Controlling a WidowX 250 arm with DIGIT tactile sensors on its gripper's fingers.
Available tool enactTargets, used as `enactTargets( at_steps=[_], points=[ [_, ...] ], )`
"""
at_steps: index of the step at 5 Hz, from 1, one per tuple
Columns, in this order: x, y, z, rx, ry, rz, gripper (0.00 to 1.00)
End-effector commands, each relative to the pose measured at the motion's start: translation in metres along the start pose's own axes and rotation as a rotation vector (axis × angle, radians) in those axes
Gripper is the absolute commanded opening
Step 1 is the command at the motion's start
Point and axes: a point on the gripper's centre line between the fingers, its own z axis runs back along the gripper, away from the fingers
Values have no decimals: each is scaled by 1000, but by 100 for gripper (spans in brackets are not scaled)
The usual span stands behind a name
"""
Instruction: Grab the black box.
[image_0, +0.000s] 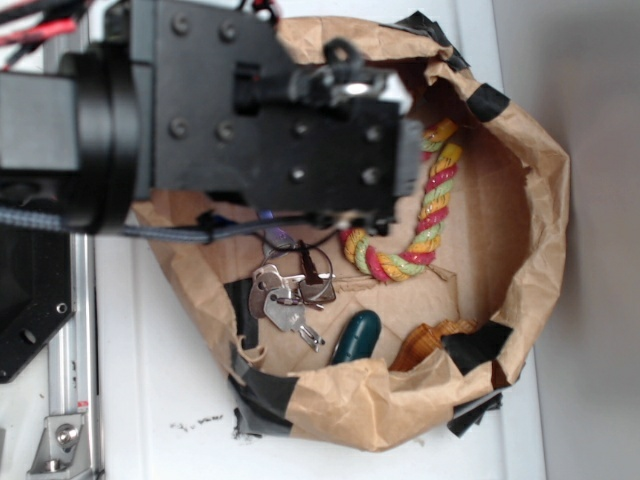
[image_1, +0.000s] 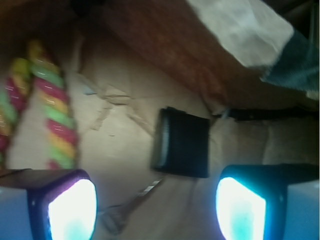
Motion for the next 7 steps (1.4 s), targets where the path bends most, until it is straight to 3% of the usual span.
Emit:
enactTargets(
  at_steps=[1, 5, 6, 7],
  points=[
    [19, 31, -14, -100, 1, -40, 100],
    [19, 31, -14, -100, 1, -40, 100],
    [14, 36, -34, -120, -35, -25, 100],
    [14, 36, -43, -113, -10, 13, 100]
  ],
)
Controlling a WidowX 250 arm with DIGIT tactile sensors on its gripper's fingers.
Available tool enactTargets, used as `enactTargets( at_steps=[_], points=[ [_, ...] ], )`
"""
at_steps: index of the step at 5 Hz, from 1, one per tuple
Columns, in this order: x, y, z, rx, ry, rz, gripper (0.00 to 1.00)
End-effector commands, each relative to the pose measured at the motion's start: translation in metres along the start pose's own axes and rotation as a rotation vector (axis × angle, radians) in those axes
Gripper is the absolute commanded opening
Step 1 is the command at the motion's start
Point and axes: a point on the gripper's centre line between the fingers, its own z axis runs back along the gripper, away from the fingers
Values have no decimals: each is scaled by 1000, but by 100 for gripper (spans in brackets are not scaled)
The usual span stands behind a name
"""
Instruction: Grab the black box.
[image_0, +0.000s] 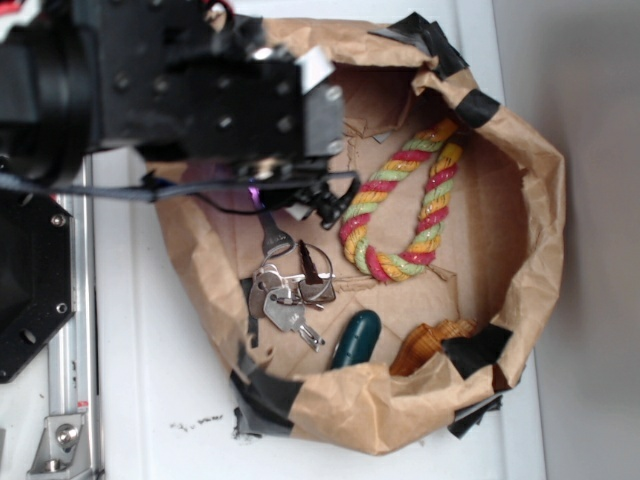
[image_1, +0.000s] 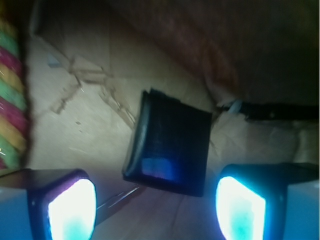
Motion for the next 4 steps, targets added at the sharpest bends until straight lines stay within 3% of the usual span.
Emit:
enactTargets(
  at_steps=[1, 3, 4],
  points=[
    [19, 31, -2, -22, -28, 126, 100],
    [41, 32, -23, -131, -19, 139, 100],
    [45, 33, -24, -111, -41, 120, 100]
  ],
)
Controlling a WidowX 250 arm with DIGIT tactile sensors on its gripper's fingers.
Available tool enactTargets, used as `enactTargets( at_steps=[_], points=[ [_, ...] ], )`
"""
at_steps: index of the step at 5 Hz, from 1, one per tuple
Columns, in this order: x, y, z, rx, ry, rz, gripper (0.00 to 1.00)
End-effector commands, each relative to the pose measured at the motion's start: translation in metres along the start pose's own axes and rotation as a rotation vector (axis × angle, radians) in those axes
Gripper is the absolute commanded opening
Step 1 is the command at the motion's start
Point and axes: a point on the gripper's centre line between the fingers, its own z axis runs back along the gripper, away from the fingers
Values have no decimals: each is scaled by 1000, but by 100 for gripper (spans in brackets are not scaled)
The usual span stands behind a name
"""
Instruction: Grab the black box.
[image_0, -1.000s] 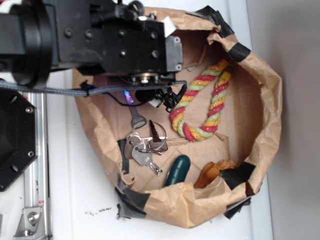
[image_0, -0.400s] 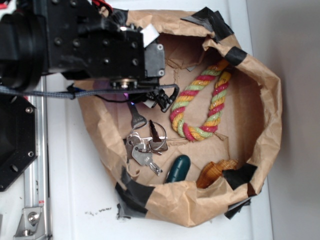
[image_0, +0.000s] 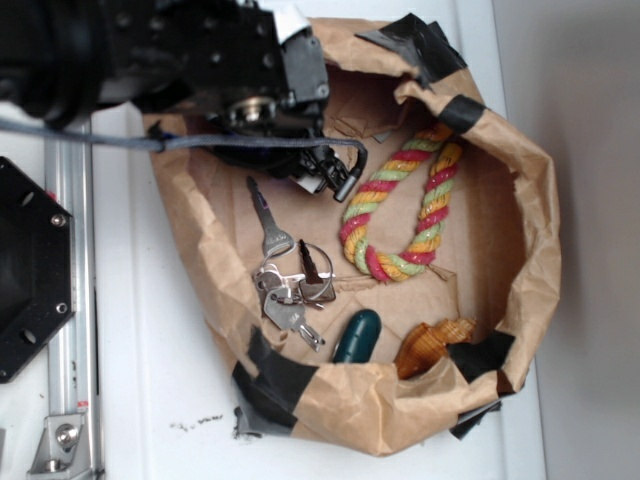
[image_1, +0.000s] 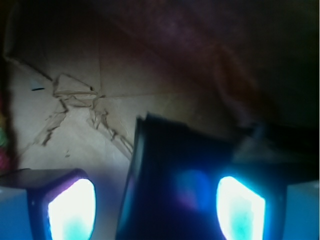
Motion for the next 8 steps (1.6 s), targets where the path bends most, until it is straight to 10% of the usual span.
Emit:
enactTargets(
  at_steps=[1, 5, 6, 8],
  points=[
    [10, 26, 1, 8, -42, -29, 100],
    [-2, 24, -20, 35, -11, -101, 100],
    [-2, 20, -13, 13, -23, -105, 0],
    [2, 1, 29, -48, -41, -226, 0]
  ],
)
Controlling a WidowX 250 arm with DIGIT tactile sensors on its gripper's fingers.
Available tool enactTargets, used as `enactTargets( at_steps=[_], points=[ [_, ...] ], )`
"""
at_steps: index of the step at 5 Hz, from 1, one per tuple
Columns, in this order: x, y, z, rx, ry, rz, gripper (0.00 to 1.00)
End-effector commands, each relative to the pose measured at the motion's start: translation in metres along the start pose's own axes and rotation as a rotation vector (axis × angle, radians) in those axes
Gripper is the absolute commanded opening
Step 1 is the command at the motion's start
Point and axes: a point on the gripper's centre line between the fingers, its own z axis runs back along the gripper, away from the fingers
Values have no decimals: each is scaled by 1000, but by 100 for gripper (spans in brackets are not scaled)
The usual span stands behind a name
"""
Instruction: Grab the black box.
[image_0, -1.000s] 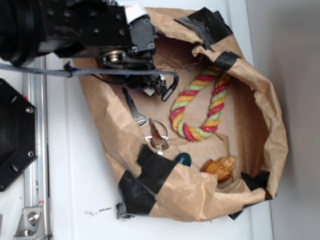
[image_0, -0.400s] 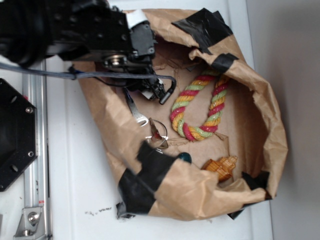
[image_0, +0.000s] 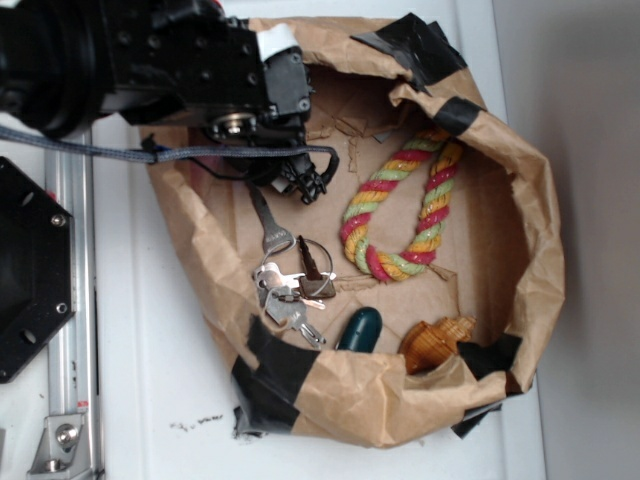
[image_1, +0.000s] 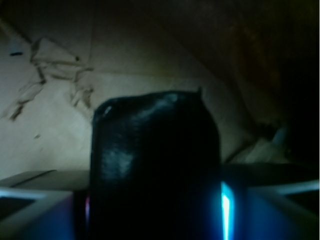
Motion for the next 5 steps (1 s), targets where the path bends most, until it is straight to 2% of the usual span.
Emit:
enactTargets(
  at_steps=[1, 2, 3, 4, 5],
  points=[
    [31, -52, 90, -127, -110, -340, 0],
    [38, -71, 133, -190, -98, -542, 0],
    [31, -77, 138, -136, -39, -680, 0],
    [28, -71, 133, -124, -18, -708, 0],
    [31, -66, 131, -109, -38, -670, 0]
  ],
)
